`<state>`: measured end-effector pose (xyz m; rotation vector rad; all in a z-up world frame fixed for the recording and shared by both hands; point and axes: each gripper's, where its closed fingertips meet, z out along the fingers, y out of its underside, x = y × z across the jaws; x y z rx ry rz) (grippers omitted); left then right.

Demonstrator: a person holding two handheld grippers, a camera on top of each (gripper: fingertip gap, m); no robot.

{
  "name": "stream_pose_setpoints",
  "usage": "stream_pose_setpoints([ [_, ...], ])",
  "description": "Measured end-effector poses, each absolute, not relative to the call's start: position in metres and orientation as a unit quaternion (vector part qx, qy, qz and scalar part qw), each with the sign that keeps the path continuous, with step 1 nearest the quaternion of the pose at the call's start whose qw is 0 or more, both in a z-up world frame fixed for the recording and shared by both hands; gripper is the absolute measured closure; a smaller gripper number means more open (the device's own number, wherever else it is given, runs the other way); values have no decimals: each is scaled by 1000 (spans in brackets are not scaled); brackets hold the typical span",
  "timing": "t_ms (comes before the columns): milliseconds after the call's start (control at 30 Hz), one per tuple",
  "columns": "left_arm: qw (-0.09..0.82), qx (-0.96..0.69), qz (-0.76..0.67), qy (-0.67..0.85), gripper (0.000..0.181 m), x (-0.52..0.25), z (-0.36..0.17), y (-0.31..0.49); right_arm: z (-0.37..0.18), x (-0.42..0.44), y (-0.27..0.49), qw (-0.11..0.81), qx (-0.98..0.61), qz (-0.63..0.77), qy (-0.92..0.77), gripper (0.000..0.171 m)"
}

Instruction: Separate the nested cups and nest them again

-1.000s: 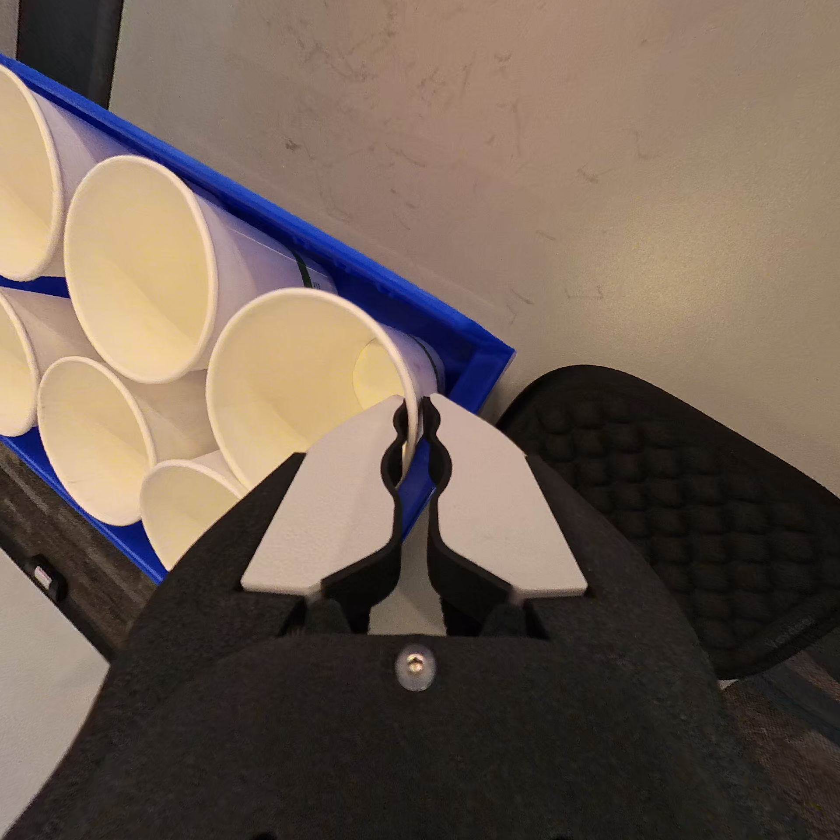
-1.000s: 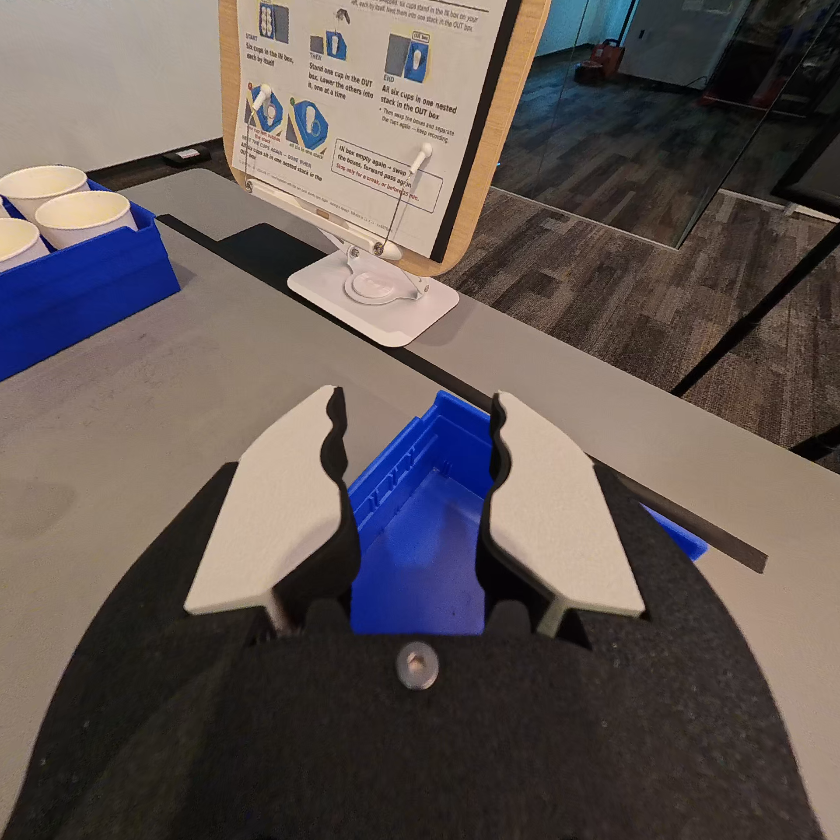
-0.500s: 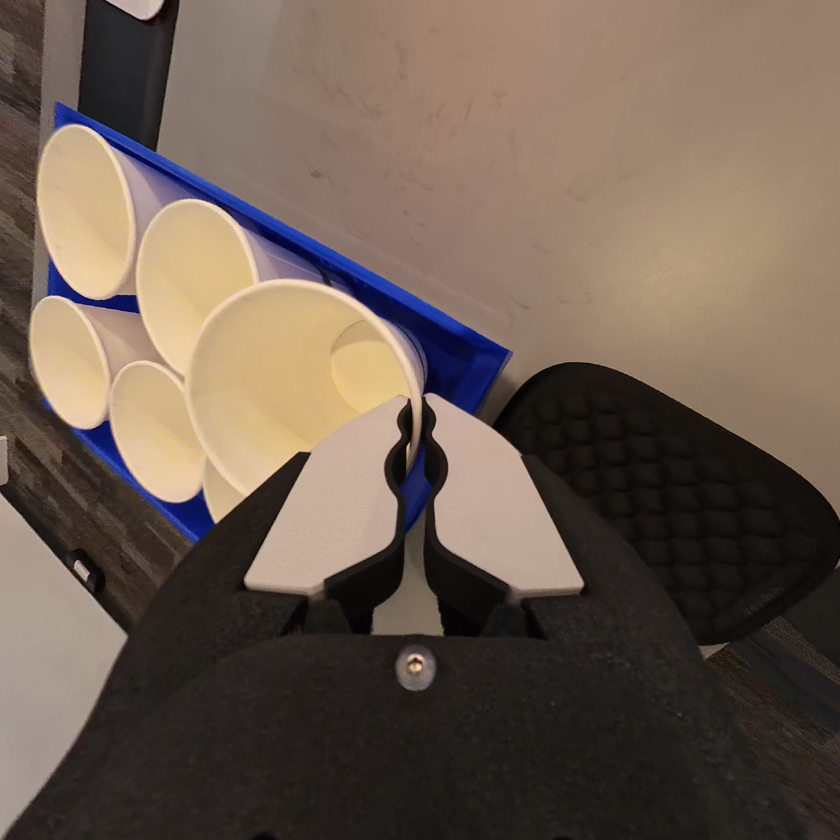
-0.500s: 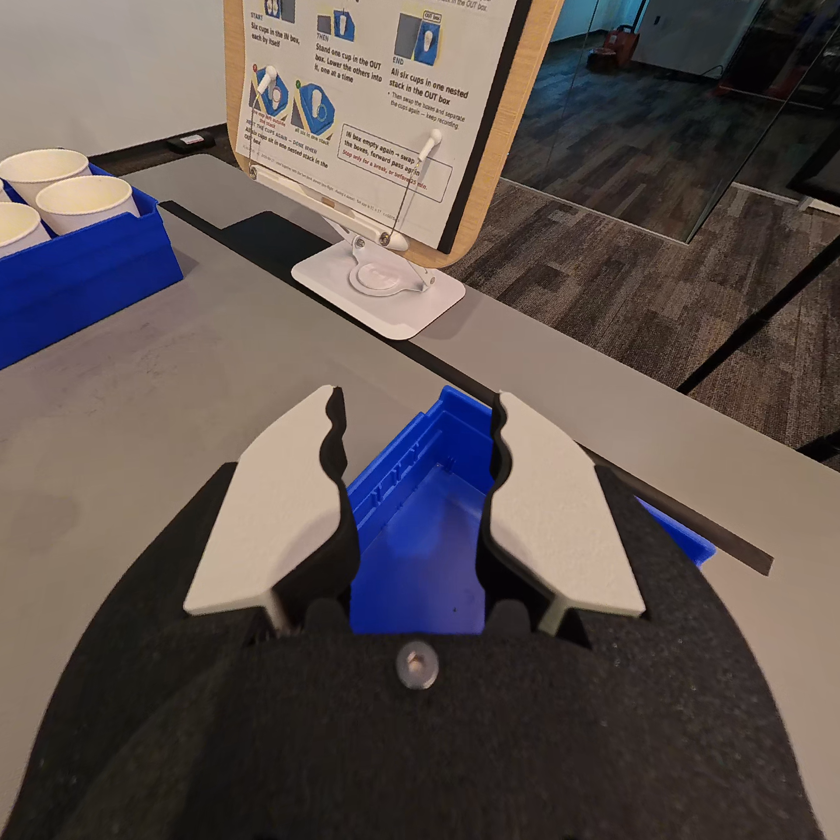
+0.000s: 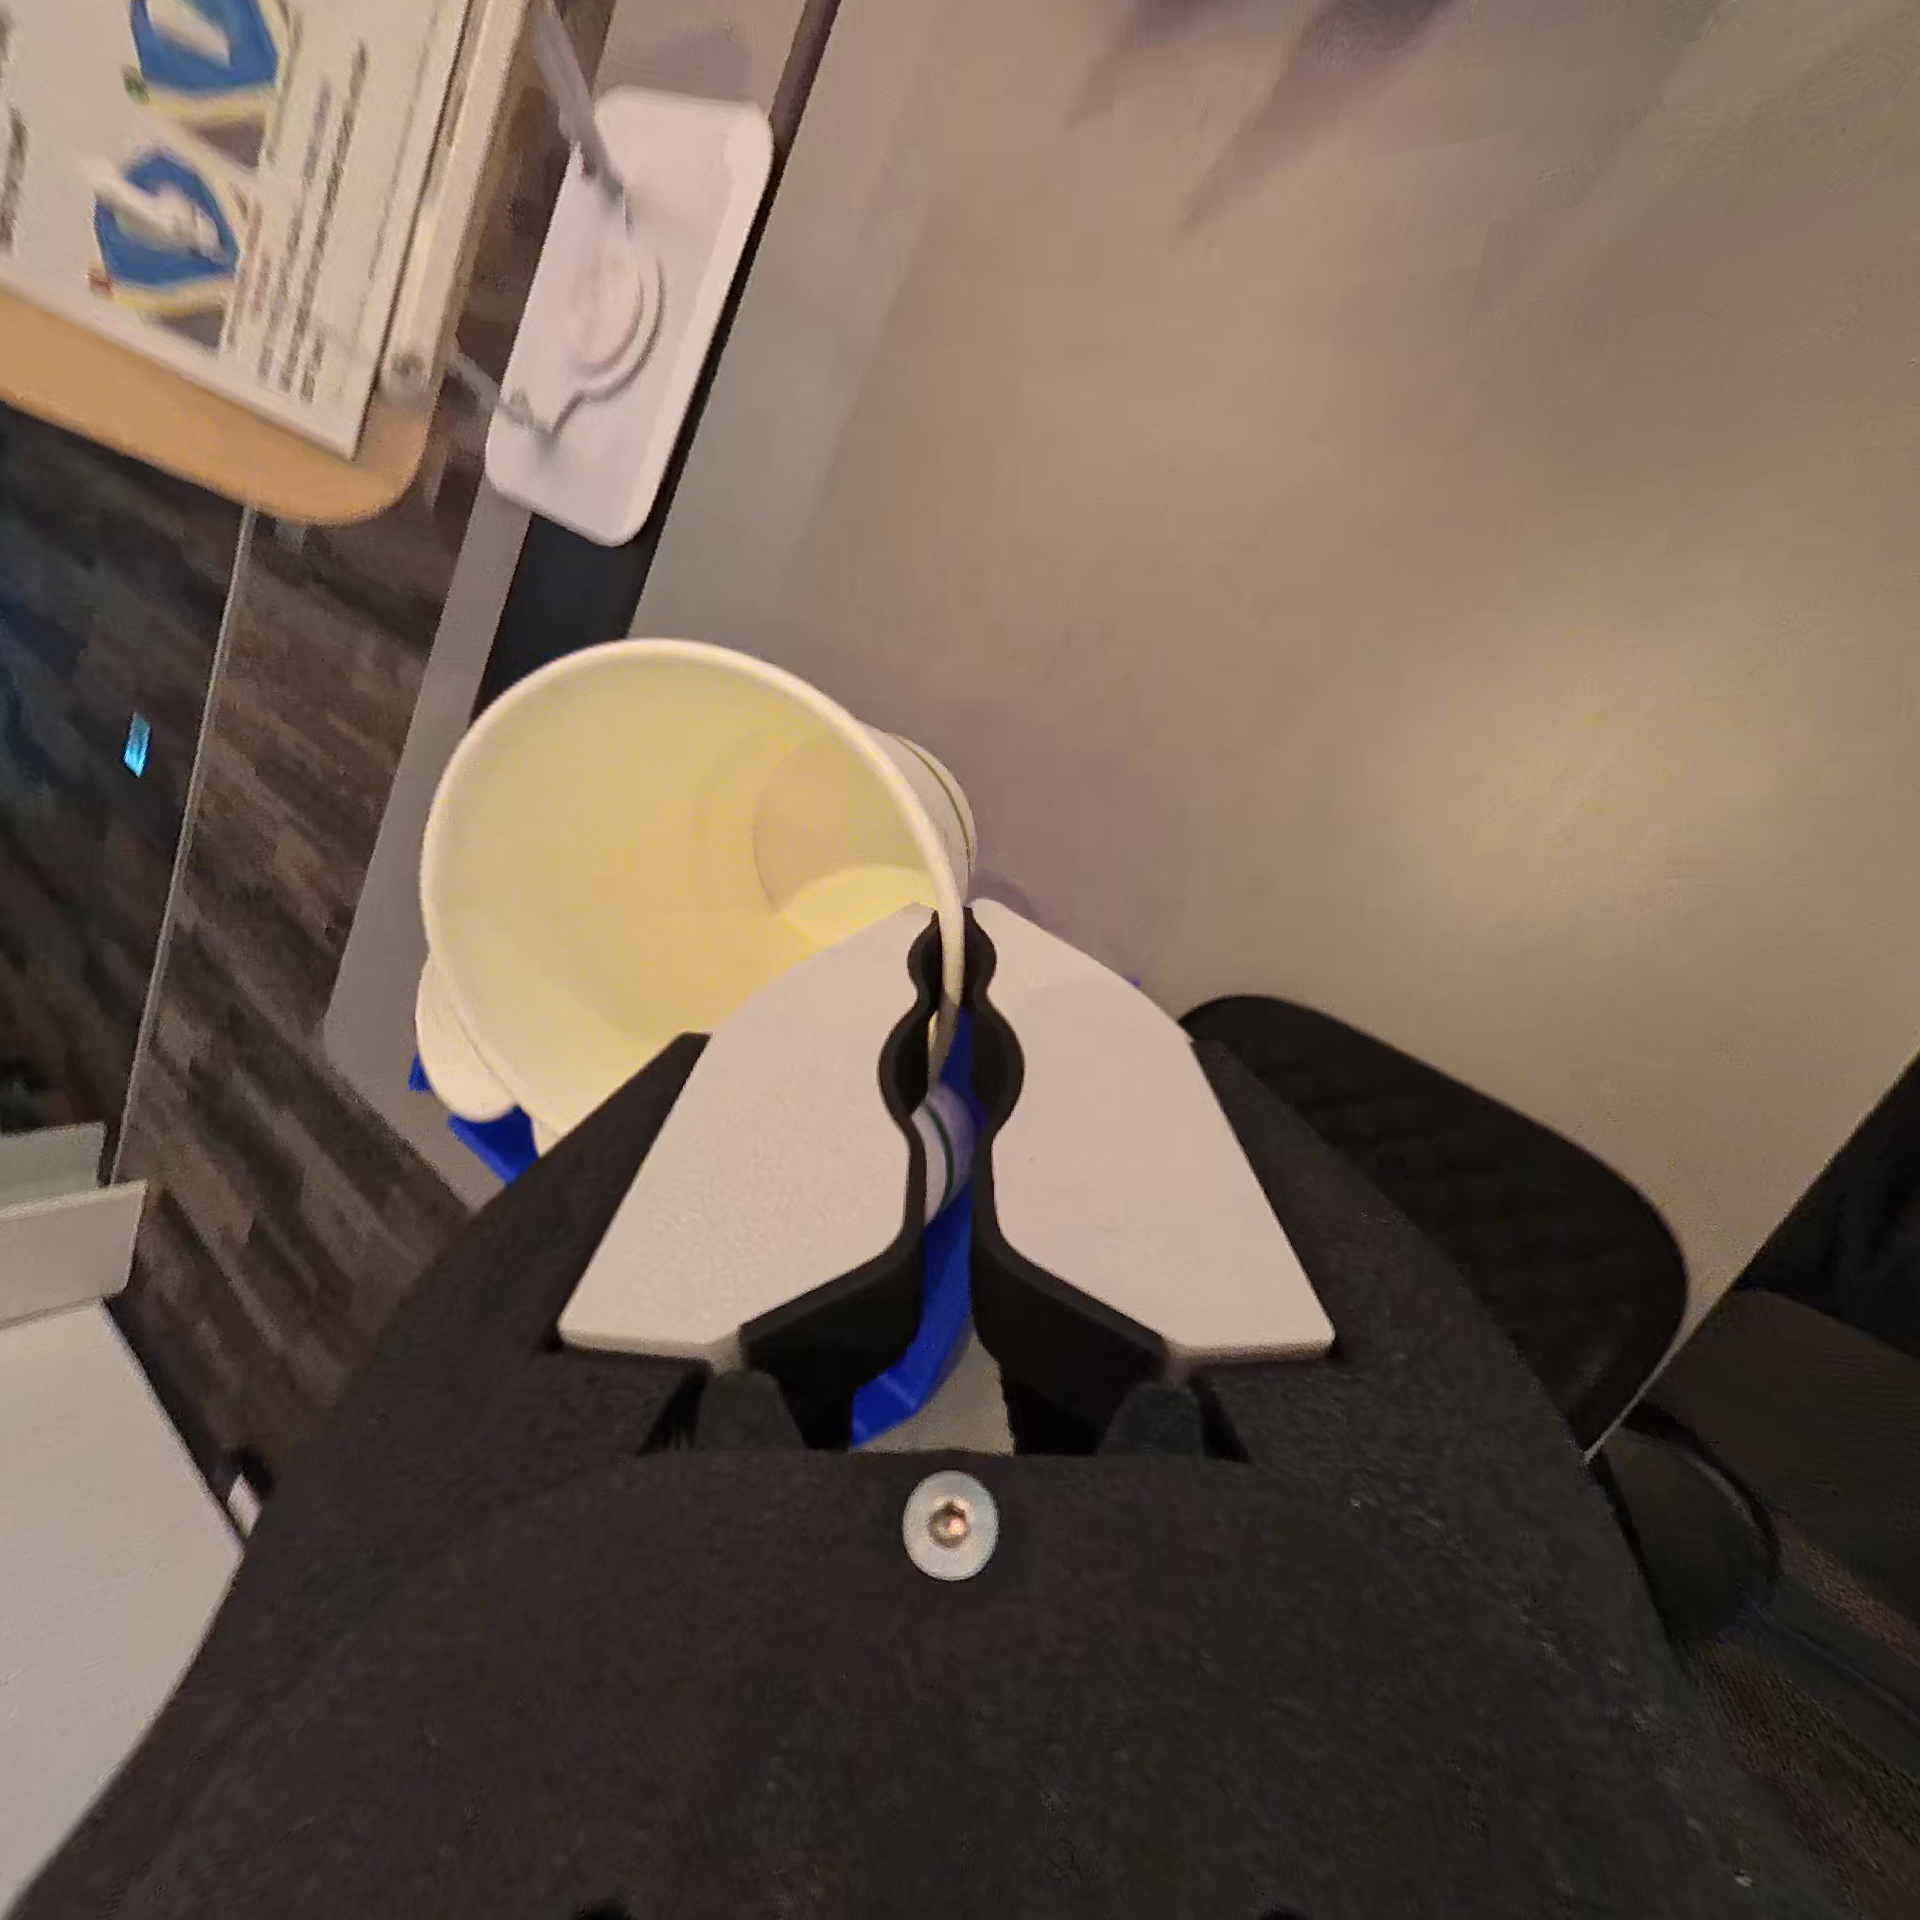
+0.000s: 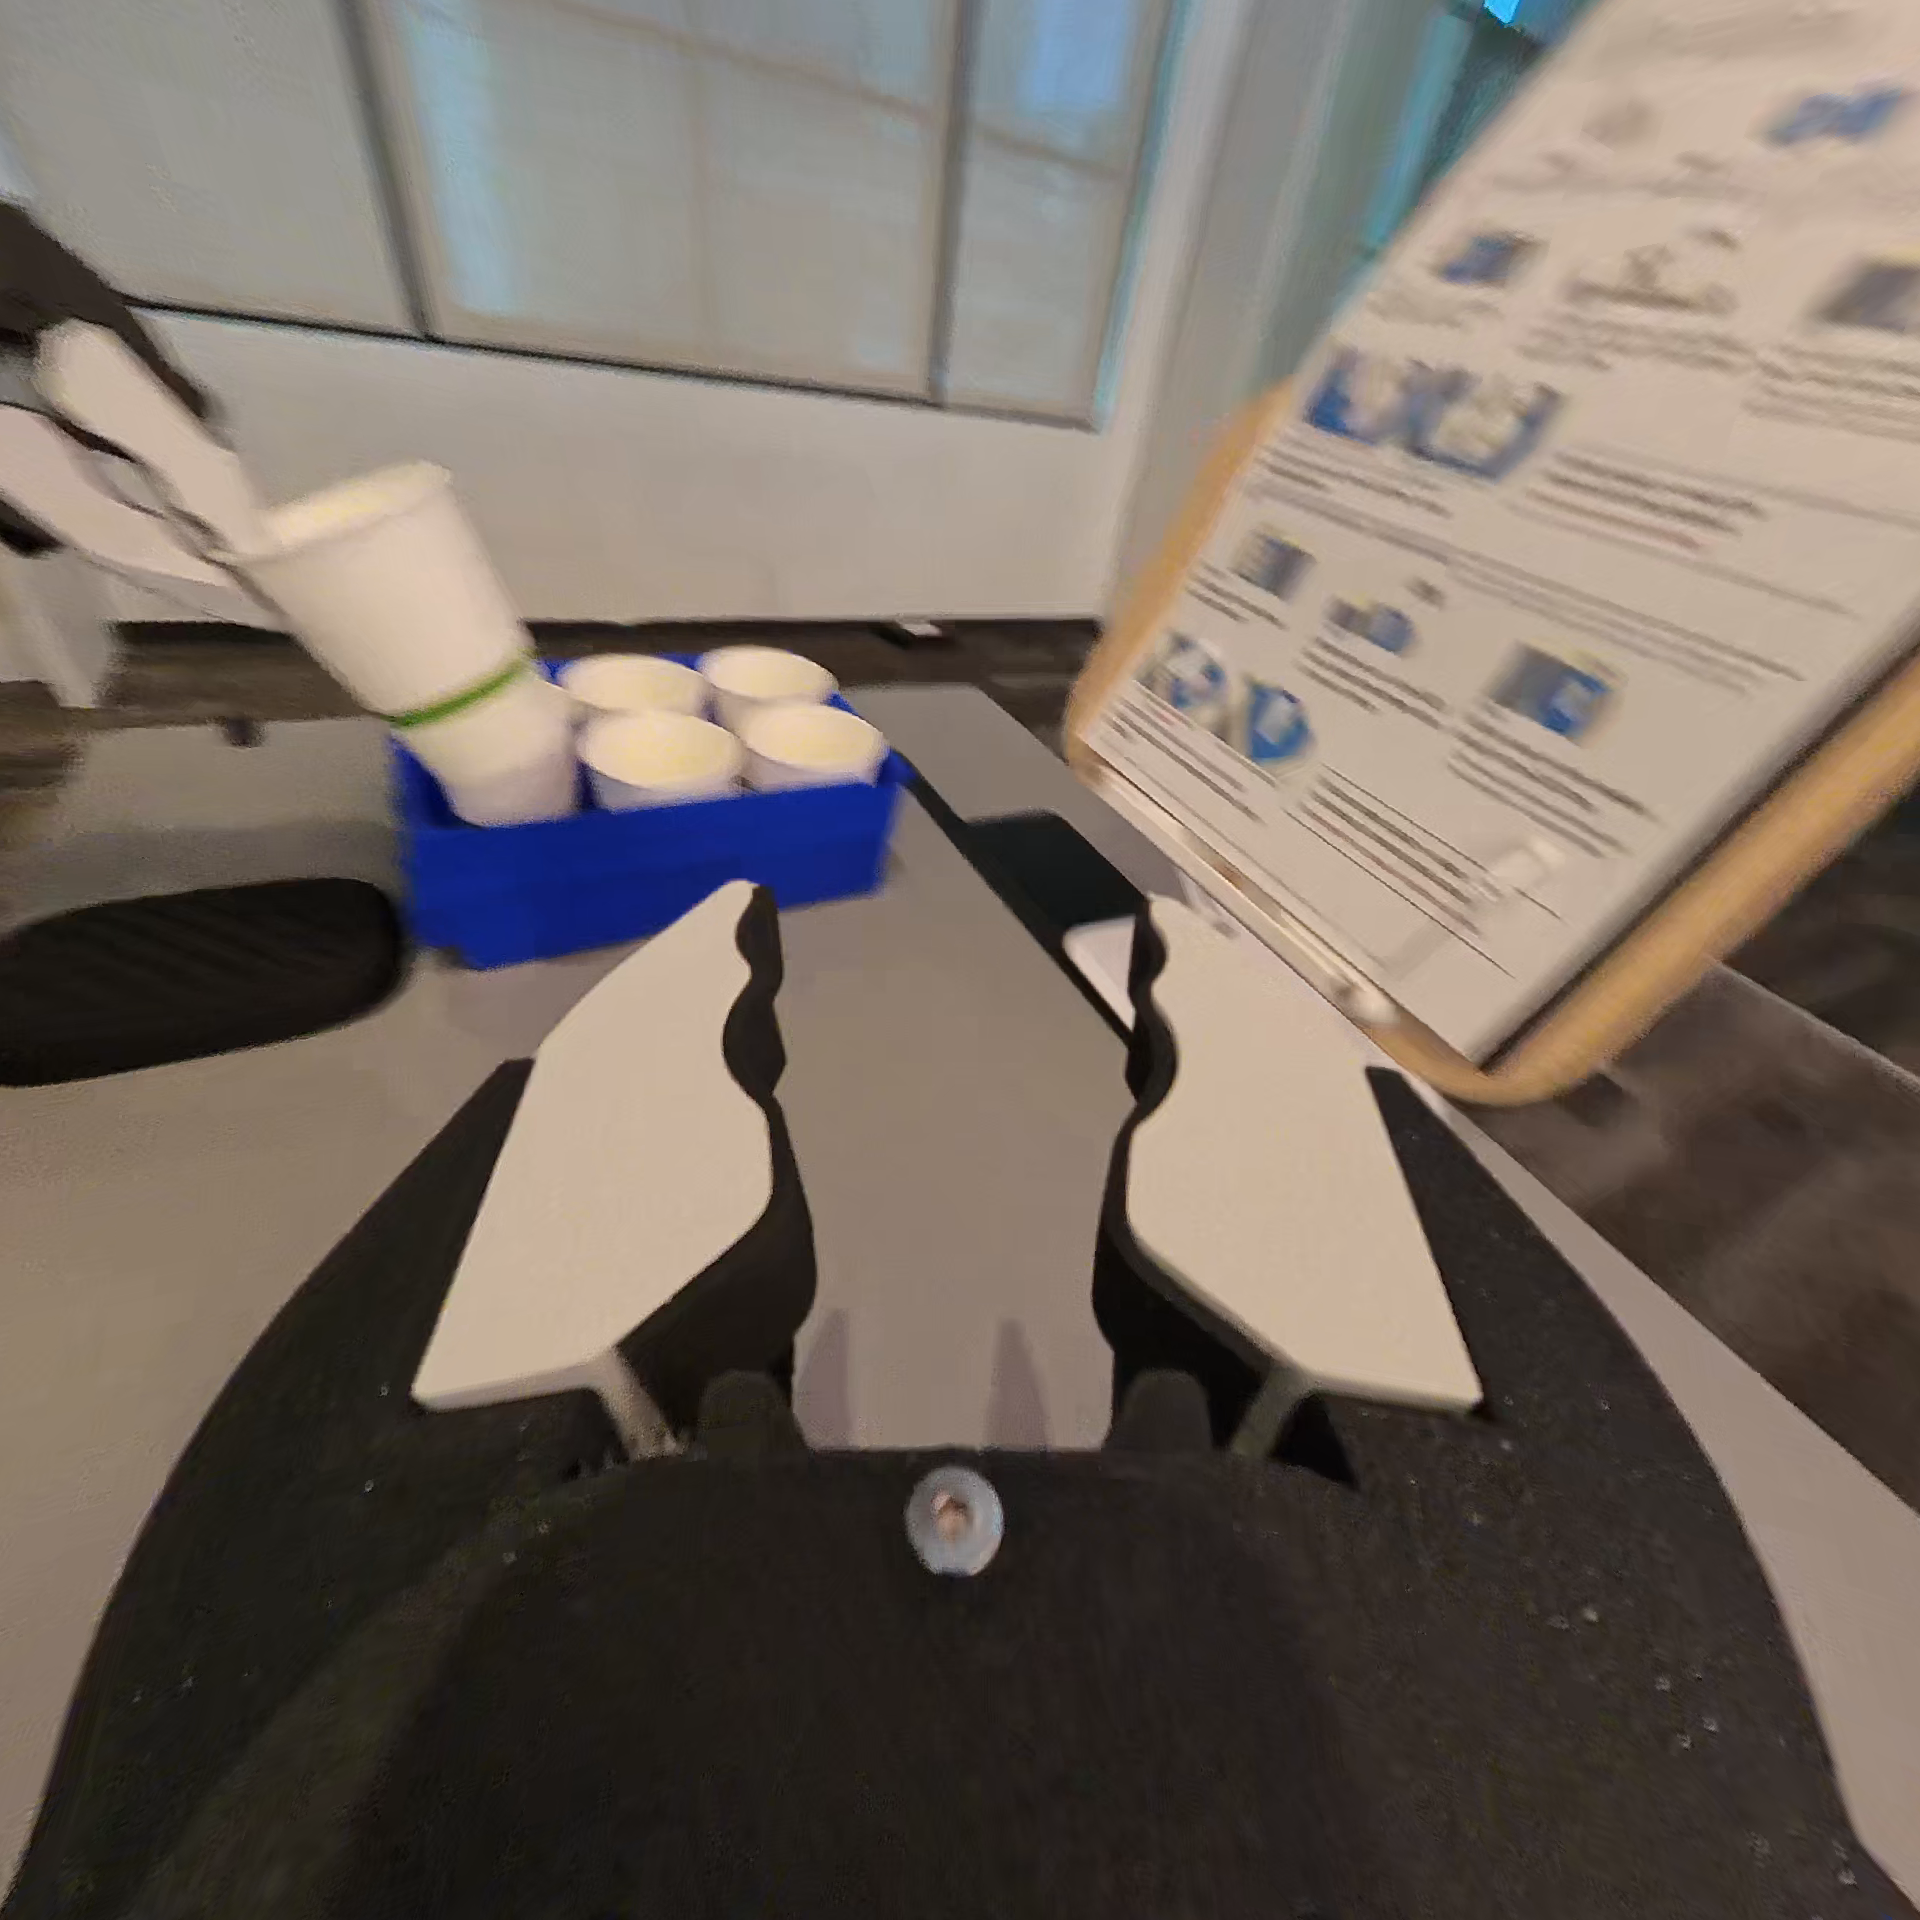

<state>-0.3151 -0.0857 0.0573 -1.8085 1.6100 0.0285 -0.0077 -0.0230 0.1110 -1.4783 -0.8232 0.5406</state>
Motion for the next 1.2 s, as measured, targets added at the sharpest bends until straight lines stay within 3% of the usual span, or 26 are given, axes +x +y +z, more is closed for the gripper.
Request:
stream_pose_setpoints([
  [233, 350, -648, -46, 675, 179, -258, 67, -112, 114, -112, -85, 572, -532, 389, -488, 100],
  [433, 334, -616, -48, 712, 179, -225, 57, -122, 83, -158, -101, 524, -519, 398, -546, 90],
  [800, 298, -575, -72, 758, 180, -193, 49, -144, 51, -182, -106, 490, -520, 383, -586, 82],
  [1200, 279, -542, -75, 789, 179, -176, 45, -165, 46, -184, -125, 456, -491, 414, -617, 85],
])
